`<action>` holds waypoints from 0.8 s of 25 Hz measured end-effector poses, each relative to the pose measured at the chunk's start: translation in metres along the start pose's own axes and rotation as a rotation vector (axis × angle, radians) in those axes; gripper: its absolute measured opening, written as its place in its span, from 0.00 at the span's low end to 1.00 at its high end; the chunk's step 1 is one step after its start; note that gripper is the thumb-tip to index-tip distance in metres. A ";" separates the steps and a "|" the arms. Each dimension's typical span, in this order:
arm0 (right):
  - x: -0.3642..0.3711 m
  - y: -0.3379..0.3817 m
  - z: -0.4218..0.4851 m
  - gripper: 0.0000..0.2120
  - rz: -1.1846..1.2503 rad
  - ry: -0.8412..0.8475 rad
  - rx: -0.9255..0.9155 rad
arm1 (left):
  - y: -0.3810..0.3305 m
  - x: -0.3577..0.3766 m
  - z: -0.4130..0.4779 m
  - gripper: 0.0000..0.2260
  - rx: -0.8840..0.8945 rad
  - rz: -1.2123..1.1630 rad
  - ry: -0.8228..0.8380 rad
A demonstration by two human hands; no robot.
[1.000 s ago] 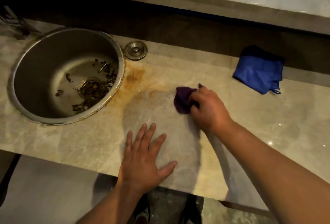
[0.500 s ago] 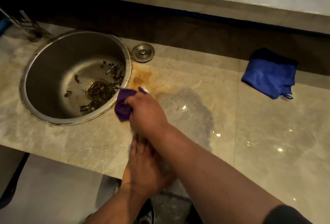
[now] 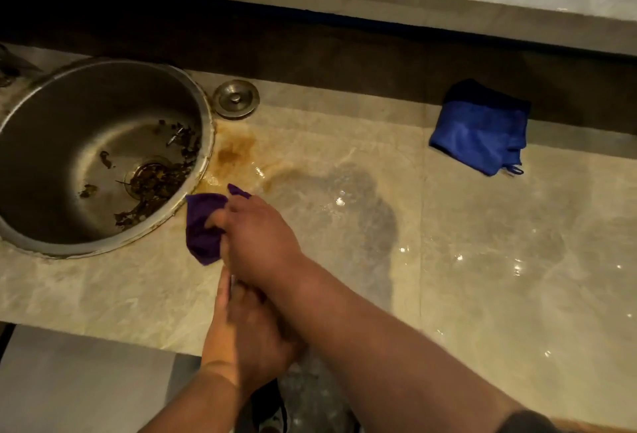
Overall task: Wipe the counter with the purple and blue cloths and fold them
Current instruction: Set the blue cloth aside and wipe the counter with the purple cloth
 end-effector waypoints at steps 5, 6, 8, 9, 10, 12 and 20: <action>-0.066 -0.094 -0.094 0.17 -0.006 -0.171 0.305 | -0.005 -0.004 -0.001 0.34 -0.013 -0.135 -0.114; -0.086 -0.120 -0.109 0.17 -0.047 -0.207 0.358 | -0.005 -0.004 -0.001 0.34 -0.012 -0.143 -0.114; -0.121 -0.164 -0.121 0.17 -0.108 -0.316 0.496 | -0.005 -0.004 -0.001 0.34 -0.006 -0.161 -0.115; -0.131 -0.177 -0.112 0.17 -0.134 -0.383 0.562 | -0.006 -0.004 -0.001 0.34 -0.007 -0.172 -0.128; -0.131 -0.178 -0.094 0.18 -0.138 -0.431 0.611 | -0.005 -0.003 -0.001 0.34 -0.011 -0.187 -0.143; -0.108 -0.144 -0.055 0.19 -0.095 -0.411 0.531 | -0.005 -0.003 -0.002 0.34 -0.010 -0.213 -0.173; -0.119 -0.178 -0.173 0.17 -0.155 -0.395 0.485 | -0.004 -0.001 -0.001 0.35 -0.023 -0.167 -0.140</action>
Point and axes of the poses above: each hand's wrist, its own z-axis towards the middle knuckle, its own x-axis out of the palm, y = z × x, the point moved 2 cm from there along z, towards the middle knuckle, and after that the axes turned 1 degree about -x, right-handed, at the moved point
